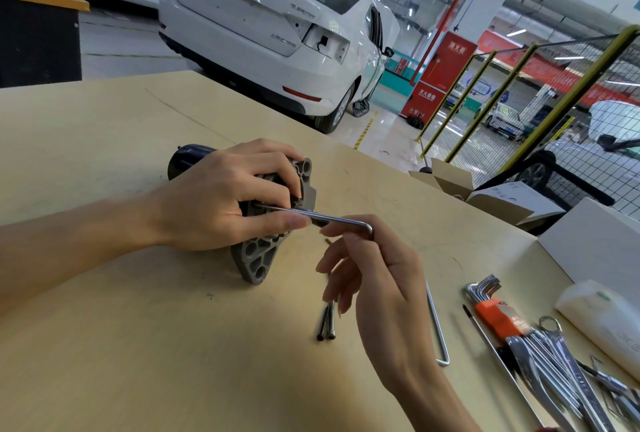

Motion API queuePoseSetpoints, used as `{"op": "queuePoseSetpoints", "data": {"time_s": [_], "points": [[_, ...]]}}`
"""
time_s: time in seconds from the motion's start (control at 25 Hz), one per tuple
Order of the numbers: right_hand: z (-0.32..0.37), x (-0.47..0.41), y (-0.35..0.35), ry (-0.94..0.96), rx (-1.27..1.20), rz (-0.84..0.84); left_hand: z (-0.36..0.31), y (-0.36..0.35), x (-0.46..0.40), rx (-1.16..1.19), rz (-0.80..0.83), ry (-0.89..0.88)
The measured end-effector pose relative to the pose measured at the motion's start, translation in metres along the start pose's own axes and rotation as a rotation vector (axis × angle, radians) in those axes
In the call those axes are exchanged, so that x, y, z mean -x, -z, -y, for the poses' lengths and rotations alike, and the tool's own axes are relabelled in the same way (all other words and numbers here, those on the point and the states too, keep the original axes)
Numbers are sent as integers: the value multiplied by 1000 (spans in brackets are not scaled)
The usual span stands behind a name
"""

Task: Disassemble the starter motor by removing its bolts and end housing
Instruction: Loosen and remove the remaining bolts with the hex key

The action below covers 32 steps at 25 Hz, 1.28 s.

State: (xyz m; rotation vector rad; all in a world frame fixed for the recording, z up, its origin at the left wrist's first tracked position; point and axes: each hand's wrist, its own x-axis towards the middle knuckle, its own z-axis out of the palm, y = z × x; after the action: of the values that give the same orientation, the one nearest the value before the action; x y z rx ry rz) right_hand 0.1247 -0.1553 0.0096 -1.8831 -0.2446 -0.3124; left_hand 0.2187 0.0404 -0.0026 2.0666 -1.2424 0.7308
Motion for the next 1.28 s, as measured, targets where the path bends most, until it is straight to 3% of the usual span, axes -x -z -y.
{"op": "queuePoseSetpoints", "data": {"time_s": [0.36, 0.8, 1.28], "points": [[-3, 2, -5, -30, 68, 73, -1, 0, 0, -10, -2, -8], [-2, 0, -2, -60, 58, -25, -1, 1, 0, -8, 9, 5], [0, -6, 3, -306, -52, 7, -2, 1, -1, 7, -7, 10]]}}
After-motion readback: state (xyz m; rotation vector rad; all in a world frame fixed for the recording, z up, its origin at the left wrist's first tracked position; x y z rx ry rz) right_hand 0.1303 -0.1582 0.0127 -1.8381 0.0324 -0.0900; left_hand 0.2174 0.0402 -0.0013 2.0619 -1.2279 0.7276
